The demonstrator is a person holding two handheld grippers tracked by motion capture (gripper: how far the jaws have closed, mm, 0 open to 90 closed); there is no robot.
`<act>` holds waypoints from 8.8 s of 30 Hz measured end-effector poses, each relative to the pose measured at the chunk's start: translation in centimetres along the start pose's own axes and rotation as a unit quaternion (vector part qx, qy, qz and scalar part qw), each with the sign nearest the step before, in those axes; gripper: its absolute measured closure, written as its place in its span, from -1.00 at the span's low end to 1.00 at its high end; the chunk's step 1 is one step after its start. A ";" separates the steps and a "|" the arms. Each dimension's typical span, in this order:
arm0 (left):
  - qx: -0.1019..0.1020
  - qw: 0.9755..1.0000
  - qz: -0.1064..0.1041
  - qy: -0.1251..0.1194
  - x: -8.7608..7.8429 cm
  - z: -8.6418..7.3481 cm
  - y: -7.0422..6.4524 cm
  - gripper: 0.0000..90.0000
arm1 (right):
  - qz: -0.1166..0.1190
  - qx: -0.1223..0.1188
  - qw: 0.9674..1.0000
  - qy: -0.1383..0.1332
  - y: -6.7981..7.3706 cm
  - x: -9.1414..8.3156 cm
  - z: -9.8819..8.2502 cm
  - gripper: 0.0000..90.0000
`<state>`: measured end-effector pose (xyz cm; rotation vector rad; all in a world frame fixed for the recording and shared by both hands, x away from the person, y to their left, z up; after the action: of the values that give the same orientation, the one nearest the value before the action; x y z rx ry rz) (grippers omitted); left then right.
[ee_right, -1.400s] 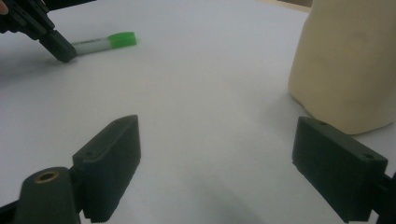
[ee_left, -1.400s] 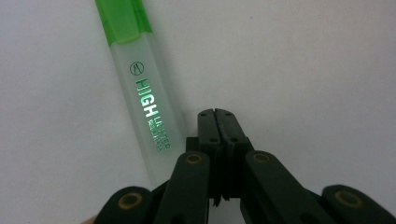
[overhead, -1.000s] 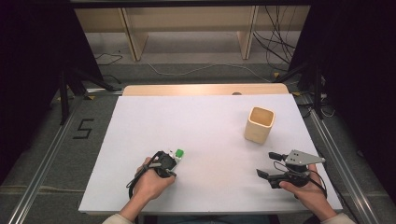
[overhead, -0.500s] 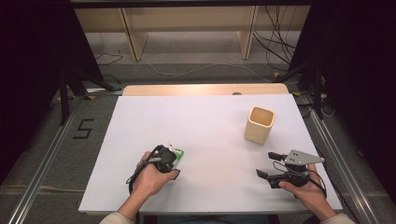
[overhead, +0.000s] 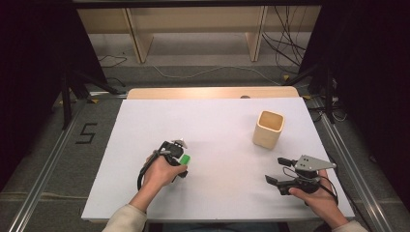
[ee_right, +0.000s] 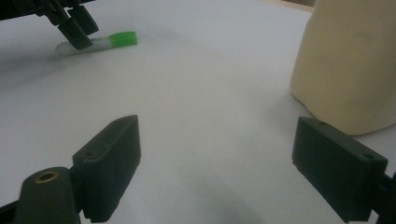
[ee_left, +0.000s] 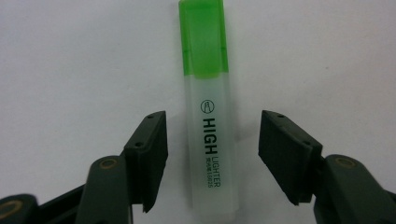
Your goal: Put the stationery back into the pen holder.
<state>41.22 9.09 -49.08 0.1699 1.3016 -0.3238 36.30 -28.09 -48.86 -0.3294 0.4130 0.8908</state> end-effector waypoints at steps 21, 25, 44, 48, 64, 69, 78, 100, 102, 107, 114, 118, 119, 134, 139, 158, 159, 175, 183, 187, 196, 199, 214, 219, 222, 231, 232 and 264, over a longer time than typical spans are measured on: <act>-0.003 0.999 0.005 0.035 0.9 0.1 0.1 0.29 | 0.000 -0.006 1.000 -0.001 0.0 0.0 0.1 -0.64; -0.005 0.999 0.005 0.033 0.9 0.1 0.0 0.33 | 0.001 -0.006 1.000 -0.001 0.0 0.0 0.1 -0.64; -0.013 0.999 0.008 0.037 0.9 0.2 0.0 0.46 | 0.001 -0.005 1.000 -0.002 0.0 0.0 0.1 -0.64; -0.015 0.999 0.009 0.037 0.9 0.2 0.0 0.47 | 0.001 -0.005 1.000 -0.002 0.1 0.0 0.1 -0.64; -0.013 1.000 -0.001 0.025 0.7 0.3 -0.2 0.47 | 0.001 -0.004 1.000 -0.003 0.1 0.0 0.1 -0.64; -0.011 1.000 -0.007 0.005 0.3 0.5 -0.2 0.47 | 0.001 -0.004 1.000 -0.003 0.1 0.0 0.1 -0.64; -0.001 0.999 -0.023 -0.033 -0.1 0.8 -0.4 0.47 | 0.001 -0.005 1.000 -0.005 0.1 0.0 0.2 -0.64; 0.021 0.988 -0.055 -0.146 -1.0 1.9 -0.4 0.47 | 0.001 -0.003 1.000 -0.004 0.1 0.0 0.2 -0.64; 0.021 0.985 -0.059 -0.159 -1.0 2.0 -0.4 0.47 | 0.002 -0.002 1.000 -0.004 0.1 -0.1 0.2 -0.64; 0.026 0.980 -0.061 -0.187 -1.0 2.2 -0.4 0.47 | 0.003 -0.004 1.000 -0.007 0.1 0.0 0.2 -0.64; 0.042 0.973 -0.065 -0.218 -0.7 2.3 -0.6 0.47 | 0.003 -0.005 1.000 -0.008 0.2 0.0 0.2 -0.64; 0.047 0.969 -0.065 -0.233 -0.8 2.4 -0.7 0.47 | 0.003 -0.005 1.000 -0.008 0.2 0.0 0.2 -0.64; 0.049 0.968 -0.065 -0.236 -0.8 2.4 -0.7 0.47 | 0.003 -0.007 1.000 -0.010 0.2 0.0 0.2 -0.64; 0.065 0.948 -0.068 -0.306 -0.9 2.9 -1.0 0.47 | 0.002 -0.005 1.000 -0.006 0.3 0.0 0.2 -0.64; 0.075 0.938 -0.068 -0.333 -1.0 3.0 -1.2 0.47 | 0.003 -0.004 1.000 -0.007 0.3 0.0 0.2 -0.64; 0.100 0.914 -0.076 -0.386 -1.1 3.4 -1.9 0.47 | 0.002 -0.004 1.000 -0.007 0.3 0.1 0.2 -0.64; 0.101 0.914 -0.077 -0.386 -1.1 3.4 -2.0 0.47 | 0.003 -0.004 1.000 -0.007 0.3 0.1 0.2 -0.64; 0.102 0.902 -0.093 -0.408 -1.7 4.2 -2.7 0.47 | 0.006 -0.007 1.000 -0.006 0.4 0.1 0.2 -0.64; 0.106 0.898 -0.103 -0.415 -1.9 4.9 -3.6 0.47 | 0.006 -0.008 1.000 -0.007 0.4 0.1 0.2 -0.64; 0.111 0.896 -0.103 -0.417 -2.1 5.1 -3.9 0.47 | 0.007 -0.008 1.000 -0.007 0.4 0.1 0.2 -0.64; 0.111 0.894 -0.110 -0.420 -2.1 5.6 -4.5 0.47 | 0.007 -0.005 1.000 -0.006 0.5 0.2 0.2 -0.64; 0.115 0.892 -0.114 -0.421 -2.2 5.8 -4.9 0.47 | 0.007 -0.005 1.000 -0.006 0.5 0.2 0.2 -0.64; 0.128 0.885 -0.125 -0.430 -2.3 7.1 -6.7 0.47 | 0.008 -0.004 1.000 -0.007 0.4 0.2 0.2 -0.64; 0.133 0.881 -0.129 -0.436 -2.4 7.5 -7.3 0.47 | 0.008 -0.004 1.000 -0.007 0.4 0.2 0.2 -0.64; 0.136 0.879 -0.128 -0.439 -2.5 7.8 -7.6 0.47 | 0.008 -0.004 1.000 -0.008 0.4 0.2 0.2 -0.64; 0.143 0.876 -0.134 -0.441 -2.5 8.3 -8.5 0.47 | 0.008 -0.005 1.000 -0.008 0.4 0.2 0.2 -0.64; 0.143 0.875 -0.135 -0.441 -2.5 8.3 -8.5 0.47 | 0.008 -0.004 1.000 -0.008 0.4 0.2 0.2 -0.64; 0.152 0.856 -0.162 -0.467 -2.2 10.5 -11.2 0.47 | 0.009 -0.006 1.000 -0.009 0.4 0.2 0.2 -0.64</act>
<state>46.59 -4.36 -43.54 0.0378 0.2901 -0.7881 36.09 -27.60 -48.80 -0.3290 0.3948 0.9139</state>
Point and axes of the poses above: each handheld gripper's, and its own axes: x roughly forward along the jaws, z roughly out of its top, y roughly to its left, the point moved 4 cm from there along x, roughly forward along the jaws, and after that the axes turned 10 degrees about -x, right-handed, at the moved point
